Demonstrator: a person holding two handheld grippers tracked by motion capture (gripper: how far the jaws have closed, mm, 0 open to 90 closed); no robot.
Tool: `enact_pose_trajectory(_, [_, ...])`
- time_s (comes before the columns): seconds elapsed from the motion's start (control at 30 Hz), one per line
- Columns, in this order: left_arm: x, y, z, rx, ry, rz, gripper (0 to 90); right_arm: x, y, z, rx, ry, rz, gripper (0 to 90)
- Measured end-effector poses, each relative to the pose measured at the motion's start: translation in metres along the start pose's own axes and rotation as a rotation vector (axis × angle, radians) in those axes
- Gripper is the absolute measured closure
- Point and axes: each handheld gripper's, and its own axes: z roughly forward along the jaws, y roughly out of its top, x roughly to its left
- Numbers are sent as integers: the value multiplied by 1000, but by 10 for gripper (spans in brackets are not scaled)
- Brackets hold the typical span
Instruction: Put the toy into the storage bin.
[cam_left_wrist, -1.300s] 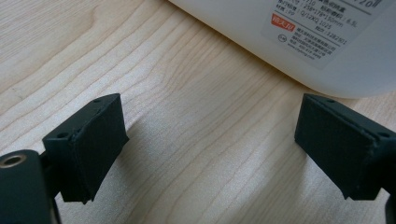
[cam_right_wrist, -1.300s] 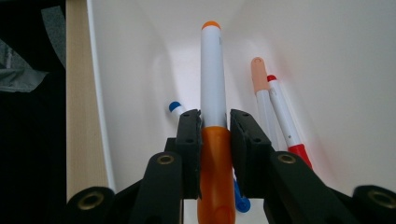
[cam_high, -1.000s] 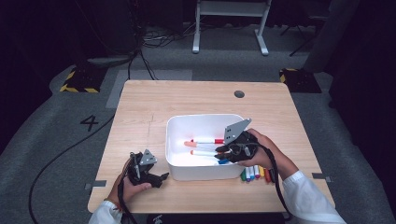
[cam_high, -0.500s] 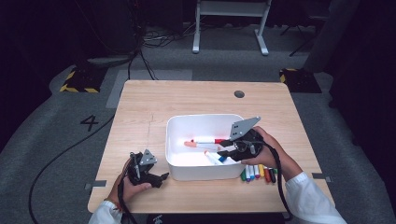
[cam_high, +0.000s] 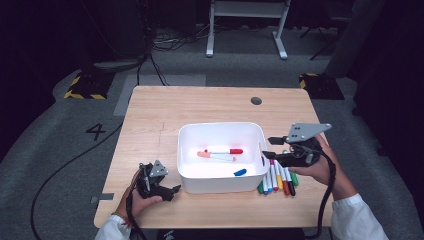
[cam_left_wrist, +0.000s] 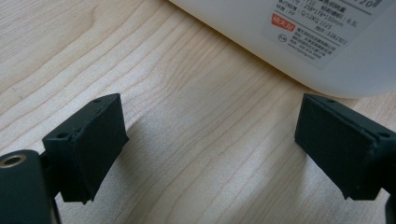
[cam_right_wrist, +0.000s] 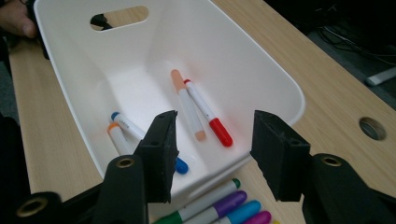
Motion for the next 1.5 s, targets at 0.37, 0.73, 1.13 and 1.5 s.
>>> enact_pose_trajectory(0.37, [0, 0, 0, 0, -4, 3, 90, -11, -63, -28, 23, -130, 108, 456])
enact_pose_trajectory(0.73, [0, 0, 0, 0, -4, 3, 90, -15, -129, -3, 149, -196, 216, 431])
enact_pose_trajectory(1.13, [0, 0, 0, 0, -4, 2, 91, -27, -169, 16, 165, -142, 347, 433])
enact_pose_trajectory(1.5, [0, 0, 0, 0, -3, 3, 90, -34, -185, 21, 228, -207, 395, 458])
